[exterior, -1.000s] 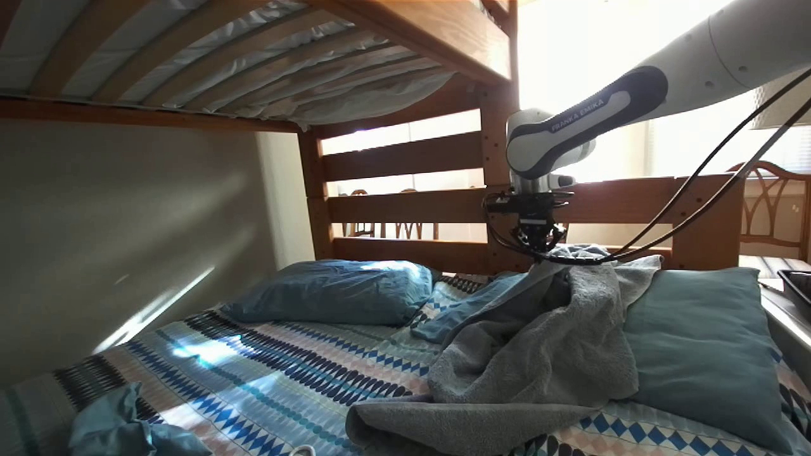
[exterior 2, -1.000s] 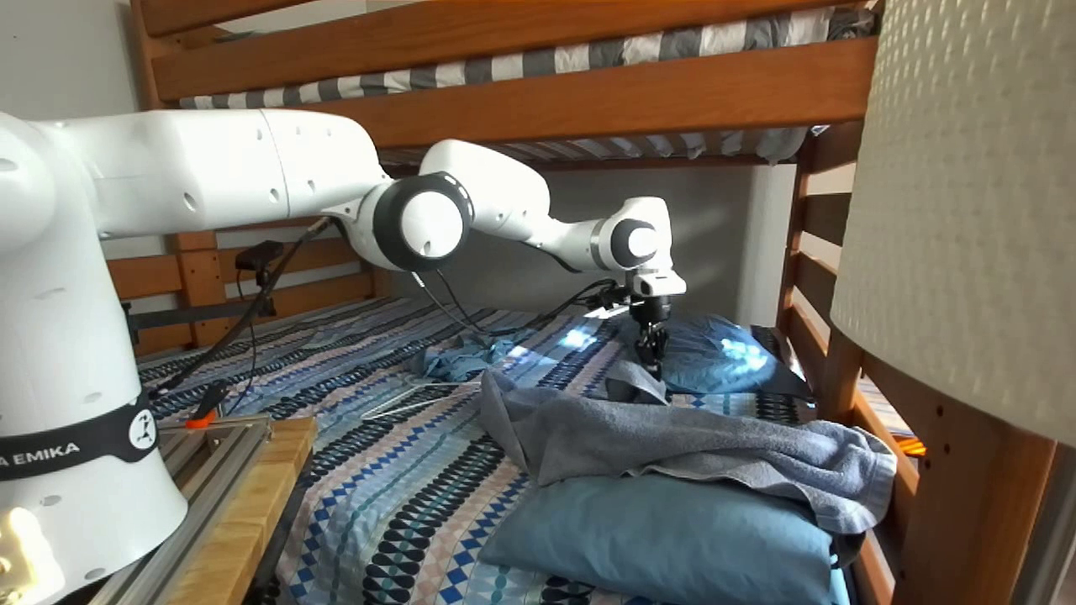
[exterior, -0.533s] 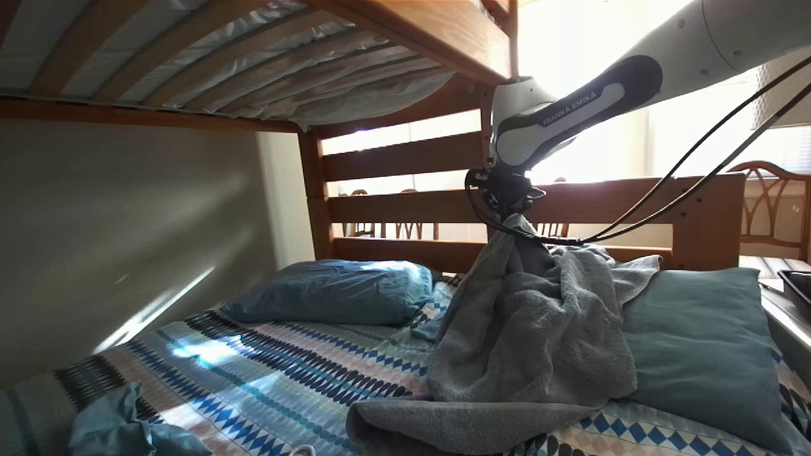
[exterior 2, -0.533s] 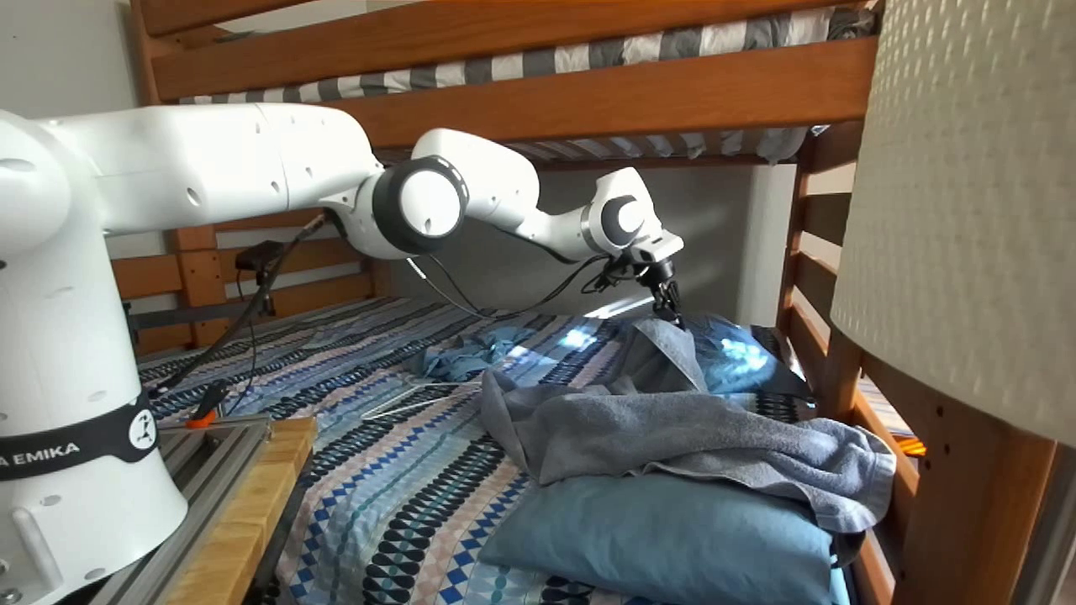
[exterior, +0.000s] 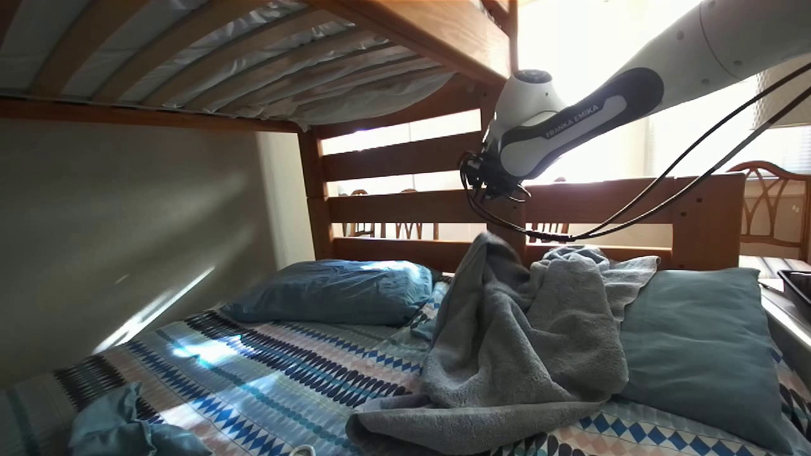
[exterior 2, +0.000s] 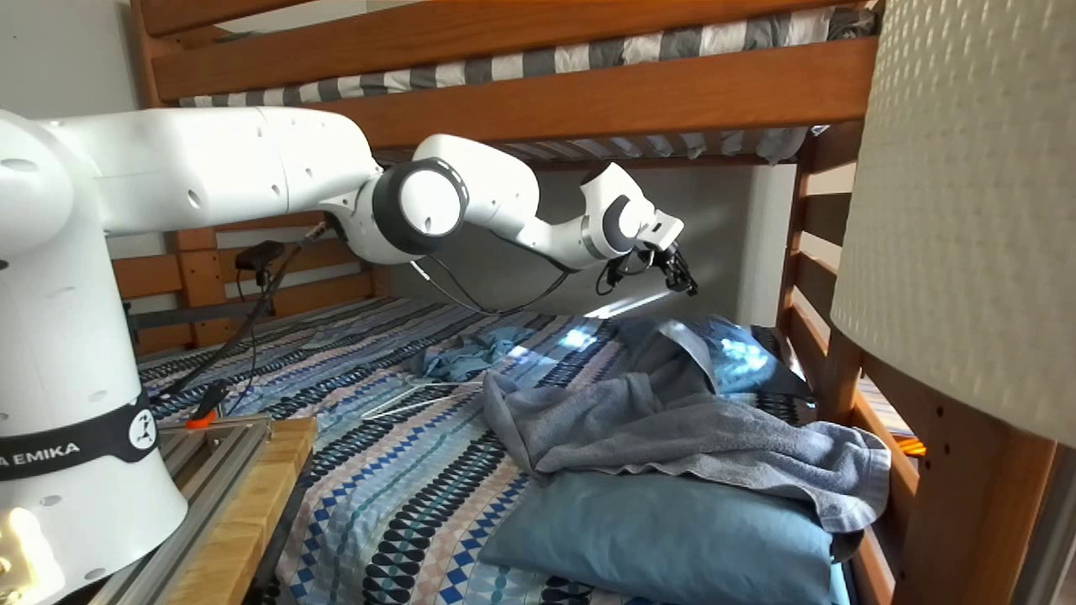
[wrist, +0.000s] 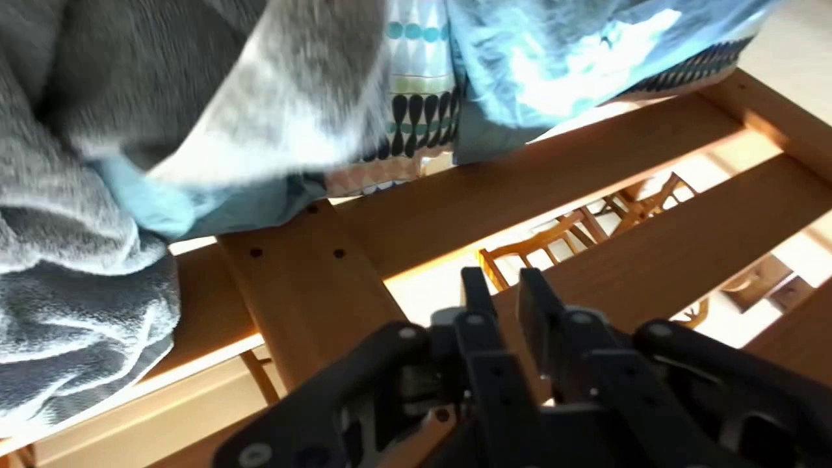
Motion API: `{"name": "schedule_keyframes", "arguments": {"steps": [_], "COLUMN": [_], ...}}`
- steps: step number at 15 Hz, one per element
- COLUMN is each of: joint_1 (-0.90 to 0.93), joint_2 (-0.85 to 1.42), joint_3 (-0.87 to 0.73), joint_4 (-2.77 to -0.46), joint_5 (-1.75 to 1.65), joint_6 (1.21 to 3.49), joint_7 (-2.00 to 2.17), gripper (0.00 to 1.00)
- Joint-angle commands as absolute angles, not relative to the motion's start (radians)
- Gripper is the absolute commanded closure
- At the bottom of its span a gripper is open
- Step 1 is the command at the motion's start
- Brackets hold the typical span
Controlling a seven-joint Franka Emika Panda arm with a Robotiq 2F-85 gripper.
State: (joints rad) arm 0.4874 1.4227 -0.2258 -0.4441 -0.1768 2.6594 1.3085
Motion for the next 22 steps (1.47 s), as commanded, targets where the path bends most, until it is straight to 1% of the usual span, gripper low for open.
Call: {"name": "schedule_keyframes", "arguments": {"steps": [1,3,4,5,8,9,15,22], "joint_1": [0.48,0.479,0.48,0.483,0.472,0.466,0.442,0.396], "joint_2": [1.435,1.431,1.427,1.424,1.426,1.425,1.434,1.482], "joint_3": [-0.233,-0.252,-0.284,-0.326,-0.36,-0.354,-0.286,-0.21], "joint_4": [-0.444,-0.444,-0.444,-0.444,-0.443,-0.443,-0.45,-0.433], "joint_5": [-0.181,-0.177,-0.184,-0.199,-0.211,-0.207,-0.186,-0.162], "joint_6": [2.752,2.688,2.642,2.59,2.468,2.419,2.118,1.861], "joint_7": [1.312,1.353,1.414,1.495,1.616,1.639,1.762,1.978], "gripper": [0.49,0.35,0.29,0.2,0.02,0.0,0.0,0.0]}}
